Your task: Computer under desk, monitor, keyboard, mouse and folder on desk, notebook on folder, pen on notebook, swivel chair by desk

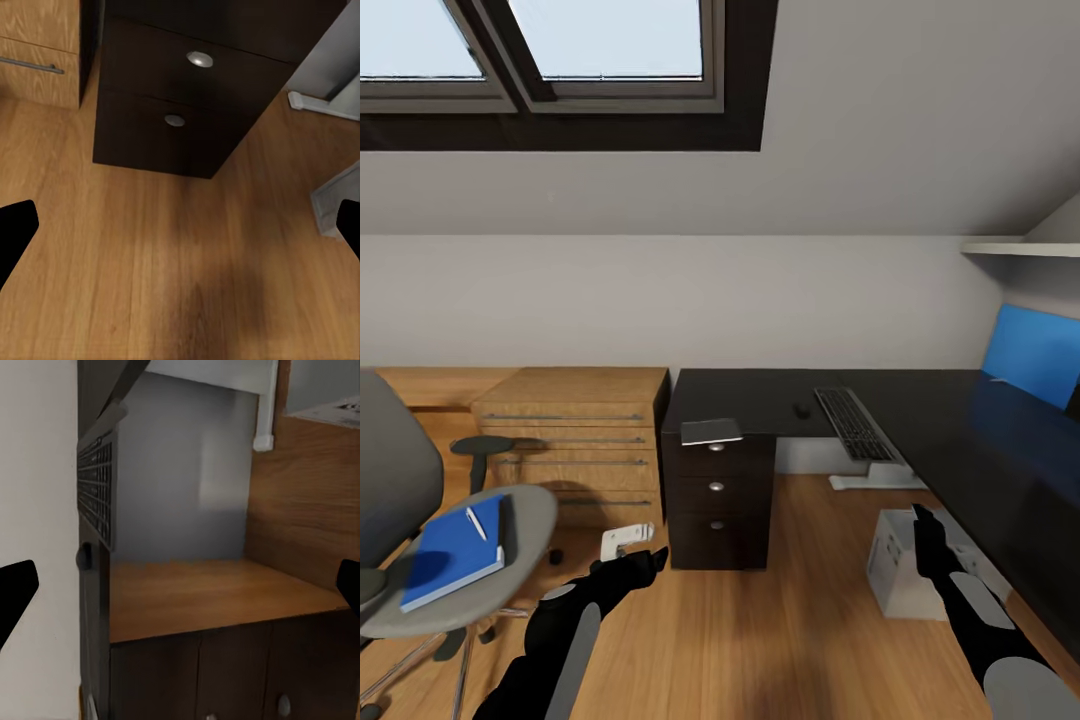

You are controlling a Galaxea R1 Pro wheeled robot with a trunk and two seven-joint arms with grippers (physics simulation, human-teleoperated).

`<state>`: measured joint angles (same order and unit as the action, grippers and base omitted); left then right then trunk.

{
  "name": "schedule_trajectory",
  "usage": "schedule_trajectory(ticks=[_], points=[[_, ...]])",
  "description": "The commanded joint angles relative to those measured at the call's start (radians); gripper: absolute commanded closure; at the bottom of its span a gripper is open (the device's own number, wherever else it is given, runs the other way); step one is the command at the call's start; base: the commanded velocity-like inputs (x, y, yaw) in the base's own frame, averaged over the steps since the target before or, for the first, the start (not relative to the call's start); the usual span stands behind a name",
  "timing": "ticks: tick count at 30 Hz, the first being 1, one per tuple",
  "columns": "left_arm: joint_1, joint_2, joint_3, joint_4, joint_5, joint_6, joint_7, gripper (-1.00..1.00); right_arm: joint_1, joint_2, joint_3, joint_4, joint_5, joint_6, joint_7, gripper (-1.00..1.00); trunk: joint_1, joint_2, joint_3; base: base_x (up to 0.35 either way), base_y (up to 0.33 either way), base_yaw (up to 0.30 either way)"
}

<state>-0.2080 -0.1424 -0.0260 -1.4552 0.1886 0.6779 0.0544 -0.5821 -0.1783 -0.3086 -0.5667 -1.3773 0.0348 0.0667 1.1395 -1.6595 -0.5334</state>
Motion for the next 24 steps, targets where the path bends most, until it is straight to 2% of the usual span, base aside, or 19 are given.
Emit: schedule_trajectory(ticks=[1, 21, 24], points=[[-0.001, 0.0, 0.0, -0.001, 0.009, 0.005, 0.006, -1.0, -0.001, 0.0, -0.003, 0.001, -0.01, 0.004, 0.004, -1.0, 0.0, 0.0, -0.001, 0.316, 0.0, 0.0], [0.001, 0.001, -0.013, -0.005, 0.01, 0.005, 0.005, -1.0, -0.001, 0.0, -0.004, 0.003, -0.017, 0.005, 0.002, -1.0, 0.0, 0.0, -0.001, 0.291, 0.0, 0.0], [0.027, 0.001, -0.014, -0.042, 0.011, 0.006, 0.003, -1.0, -0.001, -0.001, -0.004, 0.004, -0.017, 0.005, 0.0, -1.0, 0.0, 0.0, -0.001, 0.095, 0.0, 0.0]])
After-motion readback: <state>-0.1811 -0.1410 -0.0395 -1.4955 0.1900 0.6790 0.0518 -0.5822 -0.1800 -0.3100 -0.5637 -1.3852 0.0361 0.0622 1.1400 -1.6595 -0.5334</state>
